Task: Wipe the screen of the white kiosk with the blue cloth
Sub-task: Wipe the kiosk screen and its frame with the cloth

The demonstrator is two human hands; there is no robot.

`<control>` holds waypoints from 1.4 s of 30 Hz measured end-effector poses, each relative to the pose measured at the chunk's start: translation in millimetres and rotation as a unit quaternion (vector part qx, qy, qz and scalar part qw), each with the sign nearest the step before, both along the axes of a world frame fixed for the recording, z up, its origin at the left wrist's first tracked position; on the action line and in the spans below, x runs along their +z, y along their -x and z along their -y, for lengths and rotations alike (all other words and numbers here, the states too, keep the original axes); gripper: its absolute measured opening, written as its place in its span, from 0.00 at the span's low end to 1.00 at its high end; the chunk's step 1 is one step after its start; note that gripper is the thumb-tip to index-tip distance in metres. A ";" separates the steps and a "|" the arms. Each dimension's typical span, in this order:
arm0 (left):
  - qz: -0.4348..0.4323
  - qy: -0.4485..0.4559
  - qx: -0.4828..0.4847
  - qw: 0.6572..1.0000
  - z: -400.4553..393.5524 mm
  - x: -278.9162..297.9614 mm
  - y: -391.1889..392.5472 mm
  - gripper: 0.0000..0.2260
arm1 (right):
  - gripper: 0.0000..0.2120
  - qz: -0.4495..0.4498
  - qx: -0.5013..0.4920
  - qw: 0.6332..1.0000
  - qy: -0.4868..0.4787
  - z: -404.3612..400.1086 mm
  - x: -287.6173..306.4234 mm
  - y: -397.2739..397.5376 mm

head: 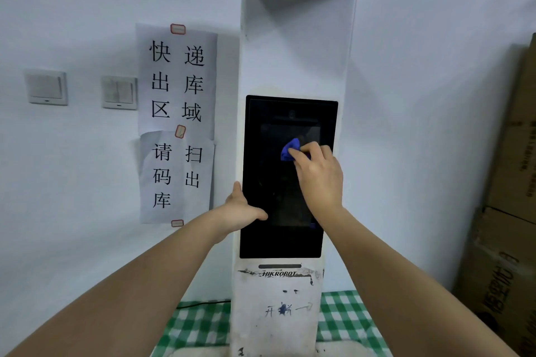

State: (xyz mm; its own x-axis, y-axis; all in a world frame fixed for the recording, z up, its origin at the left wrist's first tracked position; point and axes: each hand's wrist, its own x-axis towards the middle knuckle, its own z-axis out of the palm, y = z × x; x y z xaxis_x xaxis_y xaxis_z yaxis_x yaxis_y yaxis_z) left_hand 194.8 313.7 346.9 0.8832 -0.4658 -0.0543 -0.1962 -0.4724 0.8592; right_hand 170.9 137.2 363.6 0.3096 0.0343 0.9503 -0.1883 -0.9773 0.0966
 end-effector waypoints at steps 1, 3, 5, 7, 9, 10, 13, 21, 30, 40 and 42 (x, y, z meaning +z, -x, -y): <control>0.001 0.000 0.001 1.000 1.2 -1.0 -0.4 0.44 | 0.22 0.006 0.000 1.000 0.007 2.5 -3.0 -1.1; 0.000 0.002 0.006 1.000 3.7 -2.8 -1.6 0.46 | 0.23 -0.002 0.005 1.000 0.025 5.5 -15.0 -1.5; -0.001 0.004 0.015 1.000 6.1 -4.9 -3.1 0.47 | 0.25 -0.031 0.016 0.998 0.058 7.4 -29.1 0.6; -0.003 0.004 0.023 1.000 7.3 -5.5 -4.1 0.47 | 0.26 -0.076 0.025 0.989 0.121 11.1 -36.1 5.6; -0.003 0.003 0.025 1.000 9.0 -5.1 -3.3 0.47 | 0.26 -0.109 0.032 0.978 0.173 16.5 -32.2 11.3; -0.003 0.002 0.025 1.000 9.4 -5.3 -3.4 0.48 | 0.25 -0.103 0.031 0.980 0.170 18.1 -26.3 13.1; -0.001 -0.001 0.026 1.000 10.0 -5.7 -3.3 0.47 | 0.20 -0.021 0.016 0.998 0.063 20.6 -3.2 11.0; 0.002 0.003 0.033 0.999 11.7 -8.3 -3.4 0.47 | 0.23 -0.103 0.039 0.981 0.160 27.0 -39.9 14.2; -0.004 -0.003 0.033 0.999 13.5 -7.6 -4.8 0.47 | 0.22 -0.025 0.011 0.998 0.060 22.8 -11.9 8.5; -0.003 -0.005 0.042 0.999 15.7 -7.7 -7.2 0.48 | 0.23 -0.086 0.037 0.986 0.136 32.8 -19.3 17.1; -0.001 -0.008 0.042 0.999 15.6 -6.9 -6.6 0.47 | 0.21 -0.032 0.018 0.997 0.068 32.7 -11.8 15.1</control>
State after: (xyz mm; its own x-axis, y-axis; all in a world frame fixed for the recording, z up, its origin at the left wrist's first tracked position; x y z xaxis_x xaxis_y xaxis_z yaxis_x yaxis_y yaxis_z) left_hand 201.5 298.1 340.0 0.9187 -0.3899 -0.0623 -0.1545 -0.5003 0.8519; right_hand 155.8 104.5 351.8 0.3661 0.1733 0.9143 -0.1422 -0.9605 0.2390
